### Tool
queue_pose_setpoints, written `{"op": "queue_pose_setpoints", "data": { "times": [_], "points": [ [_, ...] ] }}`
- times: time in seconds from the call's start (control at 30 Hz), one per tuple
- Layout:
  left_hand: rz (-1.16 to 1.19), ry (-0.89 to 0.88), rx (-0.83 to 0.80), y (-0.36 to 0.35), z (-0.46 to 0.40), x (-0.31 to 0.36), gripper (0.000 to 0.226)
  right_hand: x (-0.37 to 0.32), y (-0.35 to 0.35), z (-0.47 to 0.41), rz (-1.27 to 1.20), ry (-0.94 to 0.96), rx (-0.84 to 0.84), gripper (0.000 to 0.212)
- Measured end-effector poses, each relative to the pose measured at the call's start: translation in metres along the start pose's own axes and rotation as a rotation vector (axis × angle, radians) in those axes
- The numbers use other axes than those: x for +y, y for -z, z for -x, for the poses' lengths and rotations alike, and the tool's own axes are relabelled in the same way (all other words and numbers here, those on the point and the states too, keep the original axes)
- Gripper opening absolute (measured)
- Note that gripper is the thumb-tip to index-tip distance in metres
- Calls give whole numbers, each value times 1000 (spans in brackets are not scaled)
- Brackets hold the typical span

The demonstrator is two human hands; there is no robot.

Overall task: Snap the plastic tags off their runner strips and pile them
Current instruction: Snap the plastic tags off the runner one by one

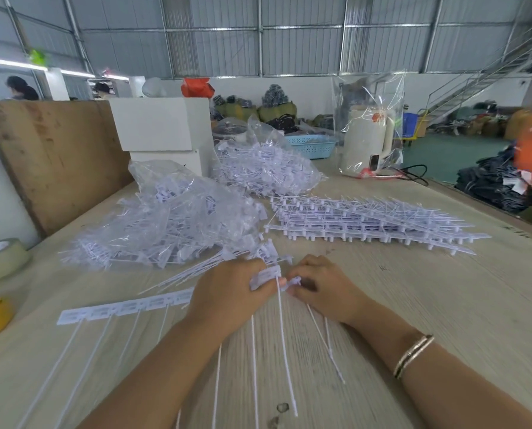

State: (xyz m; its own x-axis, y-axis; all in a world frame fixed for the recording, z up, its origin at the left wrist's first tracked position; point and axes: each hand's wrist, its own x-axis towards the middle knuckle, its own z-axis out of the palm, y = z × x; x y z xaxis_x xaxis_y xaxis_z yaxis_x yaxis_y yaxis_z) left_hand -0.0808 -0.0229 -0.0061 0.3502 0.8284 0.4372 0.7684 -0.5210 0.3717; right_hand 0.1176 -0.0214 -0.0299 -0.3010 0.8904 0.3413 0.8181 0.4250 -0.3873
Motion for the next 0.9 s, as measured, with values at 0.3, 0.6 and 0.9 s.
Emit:
{"op": "queue_pose_setpoints", "data": {
  "times": [0.3, 0.6, 0.9],
  "points": [
    [40, -129, -51, -11, 4, 13, 55, -30, 8, 7, -409, 27, 165, 27],
    [28, -132, -117, -3, 6, 13, 37, -27, 16, 6, -738, -148, 99, 22],
    [-37, -78, -52, -6, 4, 10, 15, -26, 12, 9, -665, -85, 8, 15]
  ]
}}
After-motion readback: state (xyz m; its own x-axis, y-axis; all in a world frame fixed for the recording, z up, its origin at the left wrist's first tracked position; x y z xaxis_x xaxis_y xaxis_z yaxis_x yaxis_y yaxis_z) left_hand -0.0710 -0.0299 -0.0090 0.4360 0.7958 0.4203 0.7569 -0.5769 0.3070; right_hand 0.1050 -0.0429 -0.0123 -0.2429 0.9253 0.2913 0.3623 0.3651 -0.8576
